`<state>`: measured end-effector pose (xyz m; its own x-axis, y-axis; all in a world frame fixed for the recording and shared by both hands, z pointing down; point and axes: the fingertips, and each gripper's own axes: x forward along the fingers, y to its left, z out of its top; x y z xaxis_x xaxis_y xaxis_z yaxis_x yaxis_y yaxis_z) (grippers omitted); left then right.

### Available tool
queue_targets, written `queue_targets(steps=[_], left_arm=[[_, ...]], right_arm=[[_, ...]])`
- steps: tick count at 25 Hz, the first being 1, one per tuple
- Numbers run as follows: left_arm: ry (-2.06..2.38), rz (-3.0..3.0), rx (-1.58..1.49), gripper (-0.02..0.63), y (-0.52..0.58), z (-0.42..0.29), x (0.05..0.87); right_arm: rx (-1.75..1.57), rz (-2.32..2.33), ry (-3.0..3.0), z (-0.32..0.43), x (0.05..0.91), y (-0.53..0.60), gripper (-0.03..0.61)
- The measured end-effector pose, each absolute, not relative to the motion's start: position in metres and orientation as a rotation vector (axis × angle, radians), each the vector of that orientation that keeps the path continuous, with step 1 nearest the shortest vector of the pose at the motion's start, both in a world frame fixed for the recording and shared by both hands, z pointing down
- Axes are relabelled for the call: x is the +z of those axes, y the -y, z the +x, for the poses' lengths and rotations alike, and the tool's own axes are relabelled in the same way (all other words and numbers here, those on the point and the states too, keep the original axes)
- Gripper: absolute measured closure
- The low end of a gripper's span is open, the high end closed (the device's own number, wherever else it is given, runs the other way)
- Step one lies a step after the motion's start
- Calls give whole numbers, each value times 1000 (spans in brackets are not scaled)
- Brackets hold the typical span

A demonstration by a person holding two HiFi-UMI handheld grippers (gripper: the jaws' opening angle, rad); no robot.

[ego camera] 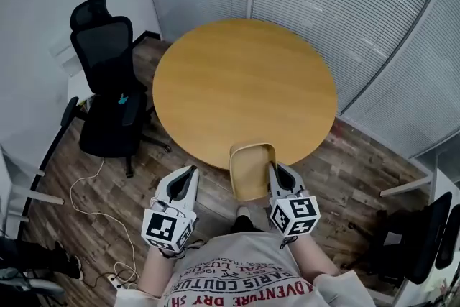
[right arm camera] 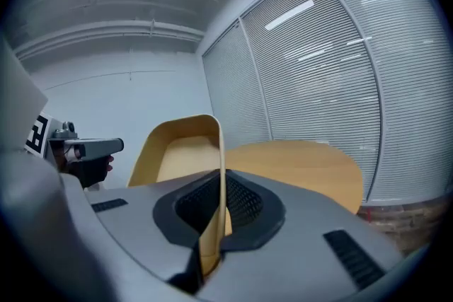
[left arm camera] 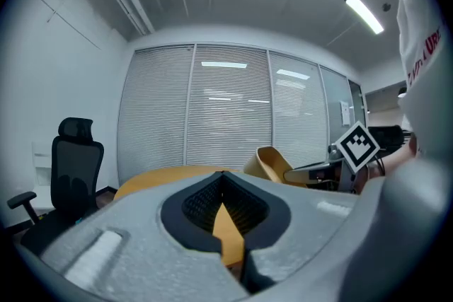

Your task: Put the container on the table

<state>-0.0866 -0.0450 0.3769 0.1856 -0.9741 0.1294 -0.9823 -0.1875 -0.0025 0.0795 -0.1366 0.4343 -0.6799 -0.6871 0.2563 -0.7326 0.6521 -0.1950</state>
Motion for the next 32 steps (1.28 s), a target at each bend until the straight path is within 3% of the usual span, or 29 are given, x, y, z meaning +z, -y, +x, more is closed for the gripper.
queue_targets(steps=[12,32], left_arm=[[1991,2284,157,615,189,-88,388],[1619,2477,163,615,364,-206,410]], right_arm=[[433,1090,2701,75,450,285,563],[560,1388,2474,-29,487,409,563]])
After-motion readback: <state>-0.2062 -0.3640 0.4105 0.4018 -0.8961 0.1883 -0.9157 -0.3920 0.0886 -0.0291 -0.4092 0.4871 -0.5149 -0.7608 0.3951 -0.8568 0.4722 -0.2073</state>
